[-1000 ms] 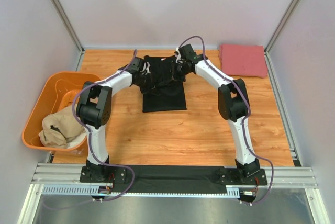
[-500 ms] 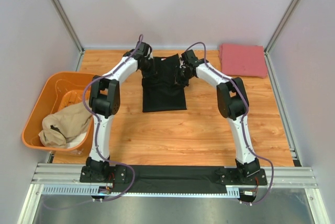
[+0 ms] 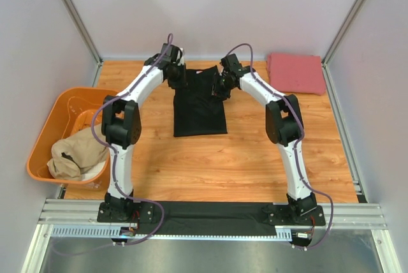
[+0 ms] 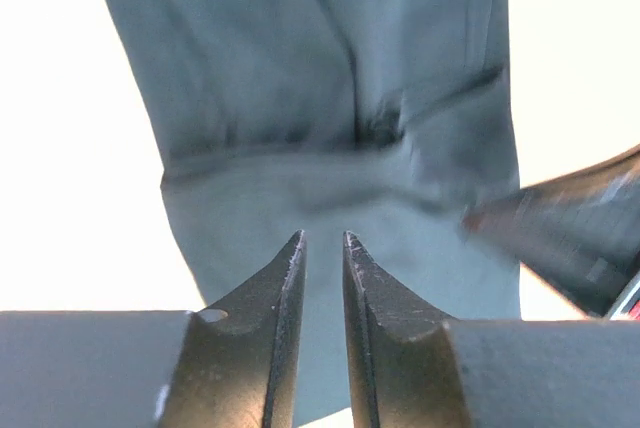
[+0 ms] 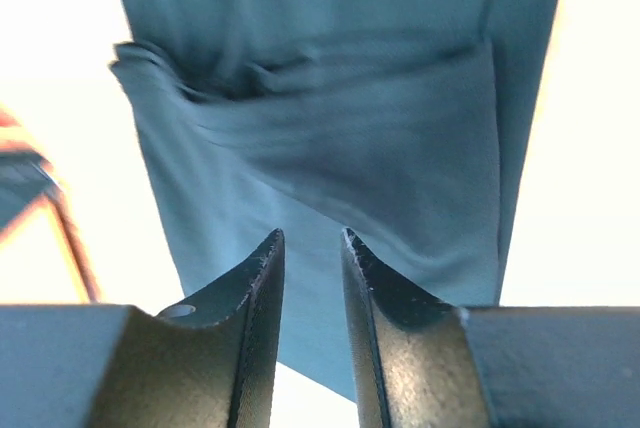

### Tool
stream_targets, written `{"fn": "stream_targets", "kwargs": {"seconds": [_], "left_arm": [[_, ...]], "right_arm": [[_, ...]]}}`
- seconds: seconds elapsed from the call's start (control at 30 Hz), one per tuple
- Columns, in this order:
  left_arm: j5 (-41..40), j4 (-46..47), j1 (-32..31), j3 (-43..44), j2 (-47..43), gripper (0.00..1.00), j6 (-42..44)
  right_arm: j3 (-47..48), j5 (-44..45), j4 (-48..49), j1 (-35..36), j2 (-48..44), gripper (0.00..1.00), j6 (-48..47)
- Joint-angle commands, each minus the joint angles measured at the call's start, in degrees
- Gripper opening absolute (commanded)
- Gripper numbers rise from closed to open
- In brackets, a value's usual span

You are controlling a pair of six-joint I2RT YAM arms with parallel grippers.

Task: Fold and stack the t-shirts
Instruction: Fold the tshirt

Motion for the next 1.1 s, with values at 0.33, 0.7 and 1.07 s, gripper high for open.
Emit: {"fn": "stream_targets", "kwargs": {"seconds": [0.33,0.7,1.07], "left_arm": [[-3.03,0.9,3.74,-10.18,-5.54,0.33,3.39],[1.09,0.11,7.96,-6.5,-0.28,0.38,3.83],[4.69,3.09,8.49,-4.65,4.12,0.35,1.19]], "right_arm": [[11.67,0.88,-3.62,-2.89,5.51,0.56,-8.49],[15.46,2.01,-3.19,-3.24,9.47,0.54,-13.33],[17.83,2.19,-1.7,-4.21,11.49,0.5,-12.1]]}}
